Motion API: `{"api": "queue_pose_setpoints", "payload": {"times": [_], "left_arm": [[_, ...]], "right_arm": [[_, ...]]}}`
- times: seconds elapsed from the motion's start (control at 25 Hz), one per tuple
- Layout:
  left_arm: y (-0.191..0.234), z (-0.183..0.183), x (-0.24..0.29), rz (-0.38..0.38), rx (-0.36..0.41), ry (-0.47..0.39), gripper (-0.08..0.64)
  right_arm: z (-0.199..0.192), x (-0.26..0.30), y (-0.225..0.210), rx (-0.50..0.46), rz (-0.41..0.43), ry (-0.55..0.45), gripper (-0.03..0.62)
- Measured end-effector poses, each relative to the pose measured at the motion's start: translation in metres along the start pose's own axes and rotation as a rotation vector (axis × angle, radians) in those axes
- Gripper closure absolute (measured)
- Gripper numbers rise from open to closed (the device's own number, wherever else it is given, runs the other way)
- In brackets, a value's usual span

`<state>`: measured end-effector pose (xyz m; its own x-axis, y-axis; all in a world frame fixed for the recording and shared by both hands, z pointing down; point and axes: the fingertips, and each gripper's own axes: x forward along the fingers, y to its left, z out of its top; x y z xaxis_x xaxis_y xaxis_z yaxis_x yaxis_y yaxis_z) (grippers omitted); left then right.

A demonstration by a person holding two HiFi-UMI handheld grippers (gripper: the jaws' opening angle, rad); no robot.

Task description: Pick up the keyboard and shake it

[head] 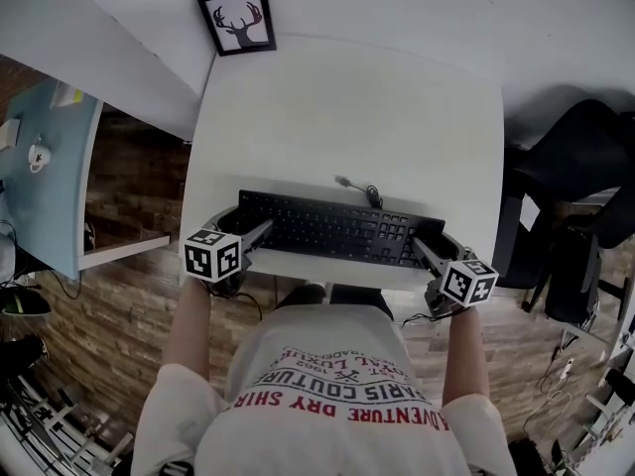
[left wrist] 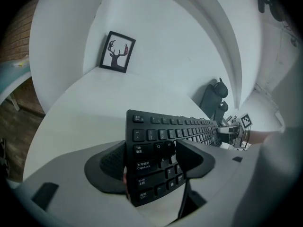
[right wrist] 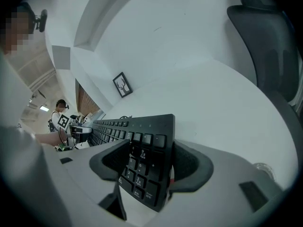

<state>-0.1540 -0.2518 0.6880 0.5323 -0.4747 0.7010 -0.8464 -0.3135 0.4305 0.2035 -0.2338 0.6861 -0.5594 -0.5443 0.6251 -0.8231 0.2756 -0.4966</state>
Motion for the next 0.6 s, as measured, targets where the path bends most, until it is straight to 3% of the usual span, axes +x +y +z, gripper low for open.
{"api": "queue_pose_setpoints", "payload": {"times": [0.28, 0.6], "left_arm": [[-0.013, 0.036, -0.024, 0.005, 0.068, -0.107, 0.225], [-0.023, 0.115, -0.062, 0.018, 0.147, -0.305, 0.225]], "right_arm": [[0.033, -0.020, 0.020, -0.070, 0.005, -0.092, 0.305], [0.120, -0.038, 0.054, -0.237, 0.010, -0.249, 0.307]]}}
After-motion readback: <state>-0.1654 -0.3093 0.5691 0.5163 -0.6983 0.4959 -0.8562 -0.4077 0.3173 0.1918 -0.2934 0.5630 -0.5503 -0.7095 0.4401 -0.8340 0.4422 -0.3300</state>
